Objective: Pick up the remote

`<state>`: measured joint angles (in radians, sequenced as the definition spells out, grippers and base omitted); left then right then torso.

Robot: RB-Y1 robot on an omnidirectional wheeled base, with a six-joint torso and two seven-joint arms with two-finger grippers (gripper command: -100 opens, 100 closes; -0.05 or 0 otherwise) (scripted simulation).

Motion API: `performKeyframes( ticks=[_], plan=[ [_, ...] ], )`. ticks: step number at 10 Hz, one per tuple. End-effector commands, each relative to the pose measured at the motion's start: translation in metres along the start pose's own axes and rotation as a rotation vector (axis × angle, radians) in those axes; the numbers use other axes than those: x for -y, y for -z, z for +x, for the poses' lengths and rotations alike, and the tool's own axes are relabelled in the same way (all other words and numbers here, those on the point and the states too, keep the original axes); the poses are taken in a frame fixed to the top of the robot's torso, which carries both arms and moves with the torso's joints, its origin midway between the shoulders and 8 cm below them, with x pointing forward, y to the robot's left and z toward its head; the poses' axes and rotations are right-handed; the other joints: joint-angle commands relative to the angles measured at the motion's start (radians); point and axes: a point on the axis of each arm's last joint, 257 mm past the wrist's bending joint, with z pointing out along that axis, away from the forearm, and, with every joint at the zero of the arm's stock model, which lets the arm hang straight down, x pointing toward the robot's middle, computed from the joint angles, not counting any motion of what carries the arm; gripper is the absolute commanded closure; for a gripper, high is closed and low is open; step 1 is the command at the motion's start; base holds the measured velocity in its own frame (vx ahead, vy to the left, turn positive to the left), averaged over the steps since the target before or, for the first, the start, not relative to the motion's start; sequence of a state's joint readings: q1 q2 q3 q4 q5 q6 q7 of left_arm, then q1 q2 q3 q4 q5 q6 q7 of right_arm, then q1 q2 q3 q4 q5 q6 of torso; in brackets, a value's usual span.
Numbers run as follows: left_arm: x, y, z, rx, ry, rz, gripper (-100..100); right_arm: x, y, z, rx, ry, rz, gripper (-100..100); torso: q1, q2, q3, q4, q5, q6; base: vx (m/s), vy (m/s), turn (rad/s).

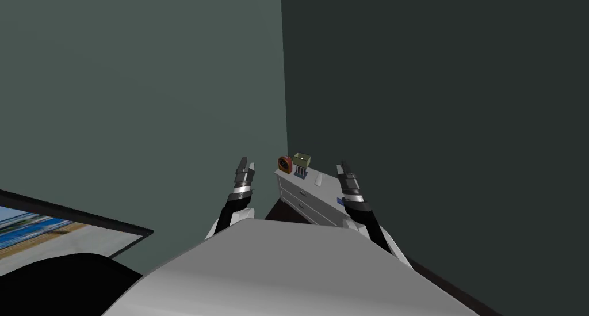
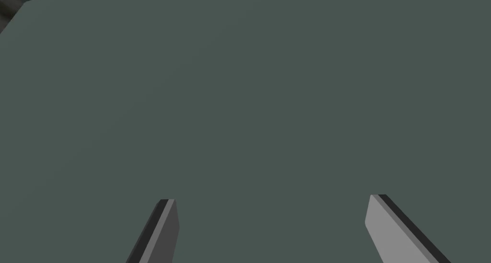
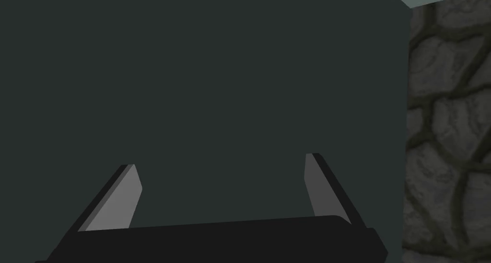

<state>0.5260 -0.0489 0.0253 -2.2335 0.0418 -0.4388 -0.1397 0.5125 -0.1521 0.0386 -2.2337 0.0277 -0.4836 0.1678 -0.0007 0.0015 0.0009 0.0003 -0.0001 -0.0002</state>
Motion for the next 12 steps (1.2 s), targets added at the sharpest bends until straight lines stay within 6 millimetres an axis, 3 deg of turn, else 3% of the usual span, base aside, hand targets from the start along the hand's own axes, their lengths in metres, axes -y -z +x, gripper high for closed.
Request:
performKeyframes(
  ticks=[1, 8, 12],
  plan=[
    [0.000, 0.000, 0.000, 0.000, 0.000, 0.000, 0, 0.014, 0.009, 0.011, -0.071, 0.116, 0.007, -100, 0.000, 0.000, 0.000, 0.000, 0.000, 0.000, -0.021, -0.002, 0.265],
    [0.000, 0.000, 0.000, 0.000, 0.000, 0.000, 0, 0.062, 0.038, 0.045, -0.320, 0.458, -0.004, -100, 0.000, -0.001, 0.000, 0.000, 0.000, 0.000, -0.017, -0.005, 0.200],
    [0.000, 0.000, 0.000, 0.000, 0.000, 0.000, 0, 0.106, 0.071, 0.064, -0.535, 0.706, -0.045, -100, -0.001, -0.001, -0.001, 0.000, 0.000, 0.001, -0.013, -0.006, 0.237]
  ],
)
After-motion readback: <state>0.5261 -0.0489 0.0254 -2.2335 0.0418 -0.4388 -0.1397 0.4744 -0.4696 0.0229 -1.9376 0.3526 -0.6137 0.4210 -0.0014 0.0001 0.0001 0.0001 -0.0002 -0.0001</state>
